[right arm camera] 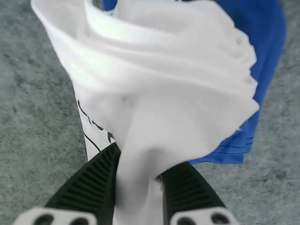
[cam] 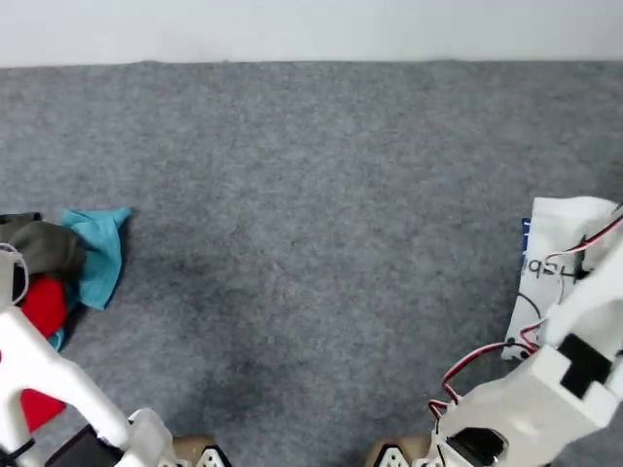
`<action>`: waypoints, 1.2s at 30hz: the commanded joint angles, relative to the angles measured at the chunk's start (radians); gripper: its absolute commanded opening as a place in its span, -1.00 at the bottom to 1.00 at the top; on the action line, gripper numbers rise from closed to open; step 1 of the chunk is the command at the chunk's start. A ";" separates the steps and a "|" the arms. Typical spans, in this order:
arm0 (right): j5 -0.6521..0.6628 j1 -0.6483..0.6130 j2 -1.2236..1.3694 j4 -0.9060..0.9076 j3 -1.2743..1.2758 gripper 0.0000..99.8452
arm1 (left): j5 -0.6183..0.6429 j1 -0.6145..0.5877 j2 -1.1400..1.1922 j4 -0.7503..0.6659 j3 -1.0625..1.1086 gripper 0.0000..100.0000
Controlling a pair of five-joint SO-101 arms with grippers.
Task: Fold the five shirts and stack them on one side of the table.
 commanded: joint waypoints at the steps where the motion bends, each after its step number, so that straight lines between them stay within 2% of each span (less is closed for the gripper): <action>1: 0.008 0.022 0.016 -0.051 -0.014 -0.98 | -0.006 0.000 -0.032 0.017 0.016 -0.97; 6: 0.015 0.025 0.036 -0.130 -0.014 -0.98 | -0.006 0.000 -0.032 0.017 0.012 -0.97; 11: 0.138 0.028 0.038 -0.179 -0.014 -0.98 | -0.006 0.000 -0.032 0.017 0.012 -0.97; 14: 0.167 0.041 0.042 -0.197 -0.014 -0.98 | -0.006 0.000 -0.032 0.017 0.012 -0.97; 31: 0.170 0.067 0.044 -0.263 -0.009 -0.98 | -0.006 0.000 -0.032 0.017 0.012 -0.97; 36: 0.236 0.068 0.044 -0.271 -0.009 -0.98 | -0.006 0.000 -0.032 0.017 0.012 -0.97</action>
